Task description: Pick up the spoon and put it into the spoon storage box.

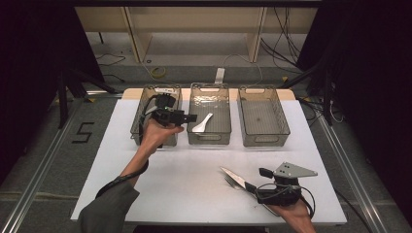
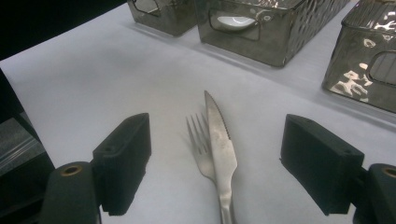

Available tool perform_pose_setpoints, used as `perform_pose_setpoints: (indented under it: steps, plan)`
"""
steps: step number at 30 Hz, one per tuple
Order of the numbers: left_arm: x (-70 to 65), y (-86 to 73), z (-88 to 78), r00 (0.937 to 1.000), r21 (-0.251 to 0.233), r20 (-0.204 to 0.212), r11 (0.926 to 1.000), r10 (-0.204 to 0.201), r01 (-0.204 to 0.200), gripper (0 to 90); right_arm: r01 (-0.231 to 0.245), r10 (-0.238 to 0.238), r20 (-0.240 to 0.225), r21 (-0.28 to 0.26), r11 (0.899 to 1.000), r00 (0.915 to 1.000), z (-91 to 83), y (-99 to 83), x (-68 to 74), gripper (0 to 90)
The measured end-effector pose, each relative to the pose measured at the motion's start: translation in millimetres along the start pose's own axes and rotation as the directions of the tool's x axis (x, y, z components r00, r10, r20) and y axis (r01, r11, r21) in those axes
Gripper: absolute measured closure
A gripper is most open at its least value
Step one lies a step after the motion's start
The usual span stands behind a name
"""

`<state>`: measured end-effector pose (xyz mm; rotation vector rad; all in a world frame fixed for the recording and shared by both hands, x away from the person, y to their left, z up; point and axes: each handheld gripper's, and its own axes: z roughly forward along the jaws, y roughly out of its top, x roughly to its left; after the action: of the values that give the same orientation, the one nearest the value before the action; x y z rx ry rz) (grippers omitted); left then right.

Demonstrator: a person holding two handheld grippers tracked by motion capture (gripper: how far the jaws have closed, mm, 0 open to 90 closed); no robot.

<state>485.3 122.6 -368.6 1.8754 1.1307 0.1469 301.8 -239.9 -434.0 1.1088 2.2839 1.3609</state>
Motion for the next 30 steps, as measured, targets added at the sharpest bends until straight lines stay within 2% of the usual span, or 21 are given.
perform_pose_setpoints:
  steps: [3,8,14,16,22,26,30]
  plan:
    - [0.1,-9.5,-6.8,0.9997,-0.006,-0.001,0.9996,0.026,-0.026,31.3,-0.007,0.007,-0.005,0.022,1.000,1.0000,0.7,2.8,-0.9,25.4]
    - [6.6,-25.5,-17.0,0.9998,-0.024,0.016,0.9996,0.013,-0.012,29.4,0.001,-0.001,-0.001,0.094,0.996,1.0000,6.0,7.1,0.3,25.4]
    - [8.7,-44.7,-24.8,0.9987,-0.030,0.033,0.9988,0.040,-0.039,24.4,0.018,-0.015,-0.014,0.192,0.981,0.9998,14.1,13.6,1.3,26.4]
    - [10.4,-50.5,-27.2,0.9985,-0.037,0.041,0.9987,0.036,-0.034,23.4,0.016,-0.013,-0.016,0.206,0.978,0.9998,15.5,15.7,1.3,26.4]
    - [6.3,-64.9,-34.2,0.9967,-0.064,0.051,0.9961,0.063,-0.060,22.4,0.034,-0.032,-0.012,0.277,0.960,0.9994,20.9,20.0,-0.5,26.7]
    - [0.0,-72.4,-37.4,0.9926,-0.071,0.056,0.9921,0.108,-0.104,22.4,0.036,-0.035,-0.009,0.314,0.949,0.9993,22.7,21.4,-1.6,26.7]
    - [-3.4,-78.8,-41.7,0.9897,-0.097,0.072,0.9885,0.124,-0.116,22.3,0.040,-0.040,-0.009,0.360,0.932,0.9992,24.2,24.3,-3.1,26.7]
